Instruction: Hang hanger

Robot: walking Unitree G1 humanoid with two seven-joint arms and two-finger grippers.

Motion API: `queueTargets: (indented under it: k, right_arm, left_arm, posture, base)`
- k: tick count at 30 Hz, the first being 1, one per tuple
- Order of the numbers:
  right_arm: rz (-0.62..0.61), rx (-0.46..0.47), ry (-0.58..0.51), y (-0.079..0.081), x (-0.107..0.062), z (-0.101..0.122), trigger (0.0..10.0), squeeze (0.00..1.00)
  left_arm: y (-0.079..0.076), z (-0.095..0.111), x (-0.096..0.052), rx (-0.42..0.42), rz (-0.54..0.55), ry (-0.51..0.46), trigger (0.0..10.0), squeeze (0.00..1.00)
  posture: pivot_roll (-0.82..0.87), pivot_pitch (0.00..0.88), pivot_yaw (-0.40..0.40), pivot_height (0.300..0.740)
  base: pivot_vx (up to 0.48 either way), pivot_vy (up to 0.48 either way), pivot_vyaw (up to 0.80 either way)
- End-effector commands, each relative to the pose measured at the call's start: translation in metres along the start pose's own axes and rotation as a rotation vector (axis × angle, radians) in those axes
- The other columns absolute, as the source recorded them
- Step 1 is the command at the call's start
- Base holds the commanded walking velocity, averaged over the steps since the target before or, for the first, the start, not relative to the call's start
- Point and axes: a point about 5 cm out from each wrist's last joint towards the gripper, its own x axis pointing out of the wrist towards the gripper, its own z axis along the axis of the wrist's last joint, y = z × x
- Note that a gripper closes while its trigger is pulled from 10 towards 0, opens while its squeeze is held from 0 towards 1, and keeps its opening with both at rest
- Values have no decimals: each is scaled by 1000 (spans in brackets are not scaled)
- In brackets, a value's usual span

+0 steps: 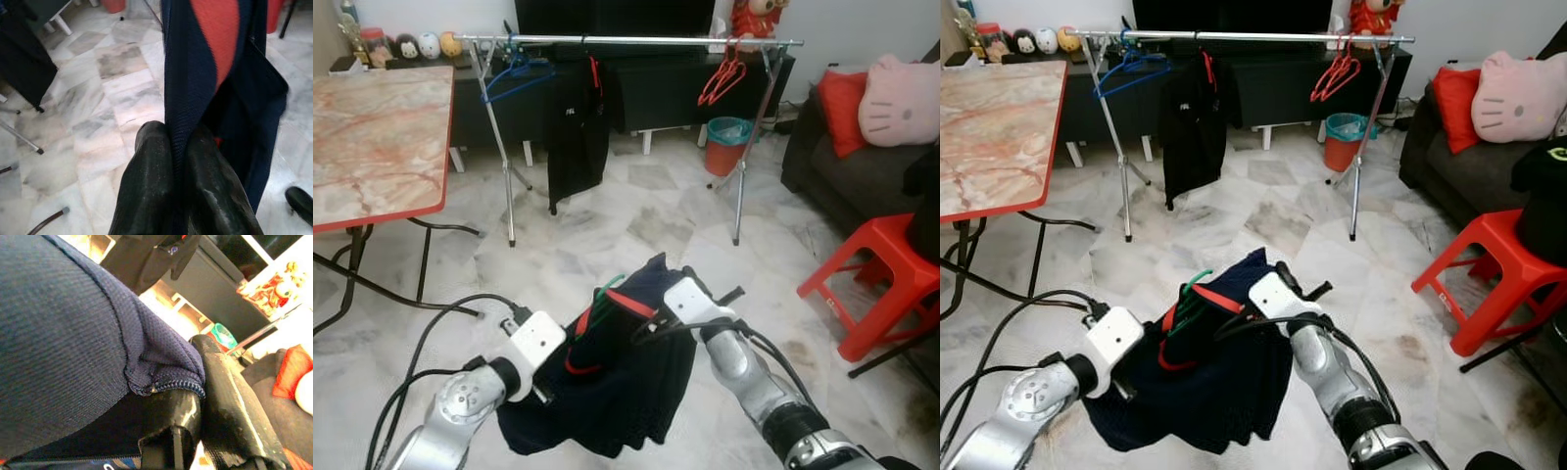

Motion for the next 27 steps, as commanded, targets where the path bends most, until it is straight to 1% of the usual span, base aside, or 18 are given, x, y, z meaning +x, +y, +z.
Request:
queueTargets:
  k: [1, 3, 4, 6, 8, 9, 10, 11, 13, 14, 15, 17, 20, 21, 22, 23, 26, 27]
  right_arm:
    - [-35, -9, 52, -14, 2, -9, 0, 0]
    - [-33, -19, 73, -16, 2, -12, 0, 0]
    - [-32, -19, 82, -17, 2, -14, 0, 0]
    - [-31, -16, 84, -18, 2, -15, 0, 0]
    - [-18, -19, 87, -18, 2, -16, 0, 0]
    - [-14, -19, 86, -18, 2, -16, 0, 0]
    - [-8, -16, 83, -17, 2, -16, 0, 0]
    - [-6, -16, 83, -17, 2, -16, 0, 0]
    - [-6, -16, 83, -17, 2, -16, 0, 0]
    - [-4, -13, 85, -17, 2, -16, 0, 0]
    - [-2, -11, 86, -17, 2, -16, 0, 0]
    - [7, -11, 85, -16, 1, -16, 0, 0]
    - [21, -13, 82, -15, 1, -16, 0, 0]
    - [21, -13, 82, -15, 1, -16, 0, 0]
    - [23, -11, 85, -15, 1, -16, 0, 0]
    - [33, -8, 92, -14, 1, -17, 0, 0]
    - [73, -17, 103, -9, -1, -20, 0, 0]
    - [80, -21, 106, -8, -1, -21, 0, 0]
  left_arm:
    - [8, 3, -10, 29, -13, -16, 10000, 0]
    - [5, 4, -13, 49, -68, -20, 10000, 0]
    - [3, 6, -15, 71, -114, -30, 10000, 0]
    - [2, 8, -16, 83, -134, -34, 10000, 0]
    - [-3, 10, -19, 136, -226, -34, 10000, 0]
    - [-3, 9, -19, 165, -238, -17, 10000, 0]
    - [-2, 4, -18, 235, -250, 32, 10000, 0]
    - [-2, 3, -18, 262, -257, 46, 10000, 0]
    - [-2, 3, -18, 262, -257, 46, 10000, 0]
    - [-3, 0, -19, 336, -296, 63, 10000, 0]
    - [-4, -2, -20, 385, -315, 76, 10000, 0]
    - [-3, -5, -21, 451, -335, 101, 10000, 0]
    - [-1, -7, -20, 500, -332, 119, 10000, 0]
    - [-1, -7, -20, 500, -332, 119, 10000, 0]
    - [1, -5, -19, 514, -304, 105, 10000, 0]
    - [6, 1, -17, 539, -244, 68, 10000, 0]
    - [15, 10, -17, 557, -171, 6, 10000, 0]
    - [17, 12, -17, 547, -157, -5, 10000, 0]
  posture:
    - [181, 0, -70, 740]
    - [181, 0, -71, 740]
    - [184, 0, -74, 740]
    - [184, 0, -74, 740]
    - [184, 0, -77, 740]
    - [184, 0, -76, 740]
    - [183, 0, -76, 740]
    - [182, 0, -75, 740]
    - [182, 0, -75, 740]
    - [182, 0, -77, 740]
    - [182, 0, -77, 740]
    - [183, 0, -78, 740]
    - [183, 0, -78, 740]
    - [183, 0, -78, 740]
    - [183, 0, -78, 740]
    - [183, 0, -80, 740]
    - [191, 0, -84, 740]
    - [193, 0, -85, 740]
  base:
    - [0, 0, 0]
    - [0, 0, 0]
    - [0, 0, 0]
    - [0, 0, 0]
    - [0, 0, 0]
    - [0, 0, 0]
    - [0, 0, 0]
    - [0, 0, 0]
    - [0, 0, 0]
    - [0, 0, 0]
    - [0, 0, 0]
    - [0, 0, 0]
    - [0, 0, 0]
    - [0, 0, 0]
    - [0, 0, 0]
    - [0, 0, 0]
    - [0, 0, 0]
    - [0, 0, 0]
